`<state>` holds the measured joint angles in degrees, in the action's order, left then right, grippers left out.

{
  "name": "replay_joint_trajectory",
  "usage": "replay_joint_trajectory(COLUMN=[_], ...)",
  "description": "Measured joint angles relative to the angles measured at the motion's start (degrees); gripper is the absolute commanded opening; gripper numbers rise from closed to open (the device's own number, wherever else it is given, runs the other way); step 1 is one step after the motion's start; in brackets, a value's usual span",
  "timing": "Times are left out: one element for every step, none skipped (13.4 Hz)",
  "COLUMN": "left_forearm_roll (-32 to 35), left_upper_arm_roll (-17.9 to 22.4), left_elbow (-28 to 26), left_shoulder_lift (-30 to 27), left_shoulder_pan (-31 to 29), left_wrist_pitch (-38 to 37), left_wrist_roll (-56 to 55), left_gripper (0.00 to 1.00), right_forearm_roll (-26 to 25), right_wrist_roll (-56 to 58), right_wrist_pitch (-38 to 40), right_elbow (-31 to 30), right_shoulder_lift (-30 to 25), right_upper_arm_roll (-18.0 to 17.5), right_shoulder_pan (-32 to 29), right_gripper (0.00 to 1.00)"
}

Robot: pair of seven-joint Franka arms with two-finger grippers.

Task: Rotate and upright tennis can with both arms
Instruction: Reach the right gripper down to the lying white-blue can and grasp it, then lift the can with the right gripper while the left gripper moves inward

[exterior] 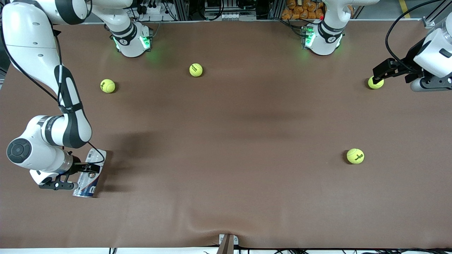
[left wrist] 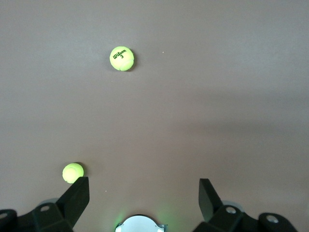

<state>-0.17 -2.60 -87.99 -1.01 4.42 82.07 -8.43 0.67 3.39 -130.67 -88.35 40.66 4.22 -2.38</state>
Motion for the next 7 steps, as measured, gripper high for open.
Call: replay_joint_trajectory(left_forearm_roll=[-0.06,-0.06,-0.07,-0.08,-0.26,-1.01,-2.08], left_upper_arm_roll=[0.01,0.02,0.02,0.02,0.02,0.02,0.02], left_elbow=[0.0,0.0,-0.01,-0.01,-0.02,-0.01,-0.03], left_shoulder_lift=[0.13,0.34,0.71,1.2,1.85,2.63,3.53], left_shoulder_pan=[-0.05,-0.07,-0.08,-0.07,-0.06,-0.06,-0.06], left_wrist_pitch=[0.15,0.35,0.66,1.14,1.76,2.49,3.28], left_wrist_roll=[0.0,0.0,0.0,0.0,0.0,0.0,0.0], left_gripper=[1.0,1.0,1.0,1.0,1.0,1.0,1.0], right_forearm_roll=[0.0,0.02,0.05,0.06,0.06,0.07,0.07], right_wrist_roll=[0.0,0.0,-0.01,-0.02,-0.02,-0.02,-0.05], right_wrist_pitch=[-0.59,-0.99,-1.35,-1.91,-2.5,-2.77,-2.93], right_elbow=[0.0,0.01,0.01,0.02,0.02,0.02,0.02], right_shoulder_lift=[0.73,1.42,2.09,2.75,3.32,3.75,3.99], right_upper_arm_roll=[0.01,0.02,0.03,0.03,0.03,0.03,0.03], right_shoulder_pan=[-0.16,-0.28,-0.44,-0.64,-0.83,-0.96,-0.99], right_gripper=[1.0,1.0,1.0,1.0,1.0,1.0,1.0])
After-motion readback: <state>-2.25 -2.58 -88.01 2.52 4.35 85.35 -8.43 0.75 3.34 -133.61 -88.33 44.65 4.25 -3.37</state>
